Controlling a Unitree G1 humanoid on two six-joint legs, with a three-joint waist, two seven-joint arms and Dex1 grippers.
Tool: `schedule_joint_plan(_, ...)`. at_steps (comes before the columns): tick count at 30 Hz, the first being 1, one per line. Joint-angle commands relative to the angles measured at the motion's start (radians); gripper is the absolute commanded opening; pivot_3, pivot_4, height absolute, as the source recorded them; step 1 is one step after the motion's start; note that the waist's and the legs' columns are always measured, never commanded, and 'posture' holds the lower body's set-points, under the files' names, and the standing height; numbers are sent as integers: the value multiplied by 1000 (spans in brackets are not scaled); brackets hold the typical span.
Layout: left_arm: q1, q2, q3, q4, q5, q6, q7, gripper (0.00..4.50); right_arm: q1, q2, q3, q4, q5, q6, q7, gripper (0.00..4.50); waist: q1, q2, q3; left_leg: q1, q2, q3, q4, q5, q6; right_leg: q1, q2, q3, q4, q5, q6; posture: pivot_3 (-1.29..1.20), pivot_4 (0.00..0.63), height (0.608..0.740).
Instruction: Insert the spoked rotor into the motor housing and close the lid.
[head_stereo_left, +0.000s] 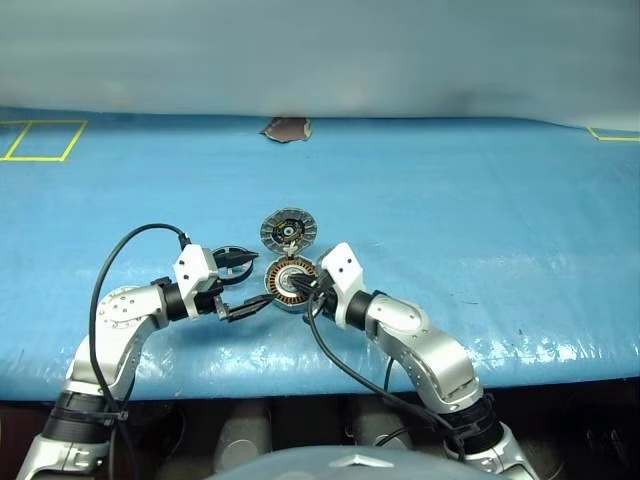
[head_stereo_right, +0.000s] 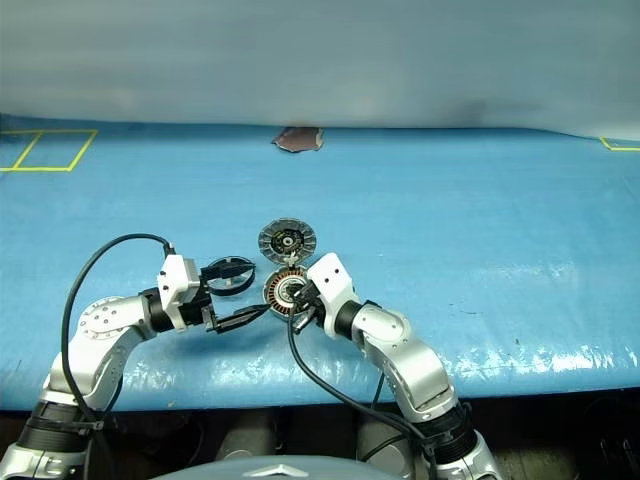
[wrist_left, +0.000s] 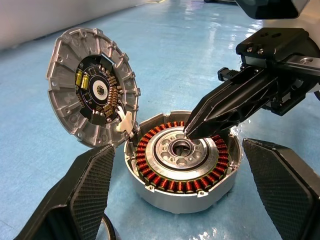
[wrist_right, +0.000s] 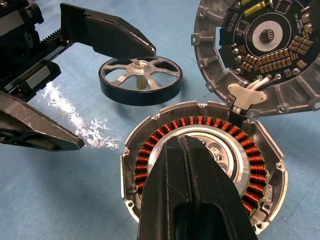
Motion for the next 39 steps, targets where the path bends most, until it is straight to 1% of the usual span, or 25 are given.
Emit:
schedule_joint_plan(1,2,7,15,-57,-24,6,-1,4500,-30,6,-9,25,-7,-35,-7,22,0,0,0,0,0,0,0,0,0,0,0,0,0,0,0,0,150,740)
schedule_joint_plan(4,4,8,16,-60,-22,9,-1,4500,-44,2,-14,72,-19,-48,-12,22,0,0,0,0,0,0,0,0,0,0,0,0,1,0,0,0,150,740)
schedule_joint_plan(9,6,6,15,-63,-17,7,4,4500,-47,6,-11,95,-22,-56,-11,22,0,0,0,0,0,0,0,0,0,0,0,0,1,0,0,0,150,740)
schedule_joint_plan(16,6,6,11,-65,-13,5,10,4500,-27,-1,20,123,-36,-37,-10,22,0,0,0,2,0,0,1,0,0,2,1,0,2,0,0,0,150,740)
schedule_joint_plan(18,5,5,11,-65,-13,5,10,4500,-20,-9,47,127,-52,-30,-10,22,0,0,0,2,0,0,1,0,0,2,1,0,2,0,0,0,150,740)
schedule_joint_plan(21,5,6,11,-65,-13,7,10,4500,-25,-61,129,135,-136,-25,-15,22,-3,0,-1,4,1,1,1,0,0,2,1,1,2,0,0,0,150,740)
schedule_joint_plan(23,6,6,11,-66,-14,9,10,4500,-23,-72,155,136,-158,-17,-17,22,-3,-1,-2,5,1,1,1,0,0,3,1,1,3,0,0,0,150,740)
schedule_joint_plan(36,10,6,16,-71,-15,17,13,4500,-21,-55,127,187,-162,-3,-28,22,0,-3,-4,6,2,1,2,0,0,5,2,1,3,0,0,0,150,740)
schedule_joint_plan(39,10,6,16,-71,-15,17,12,4500,-28,-34,103,208,-154,-11,-42,22,0,-3,-4,6,2,1,2,0,0,5,2,1,3,0,0,0,150,740)
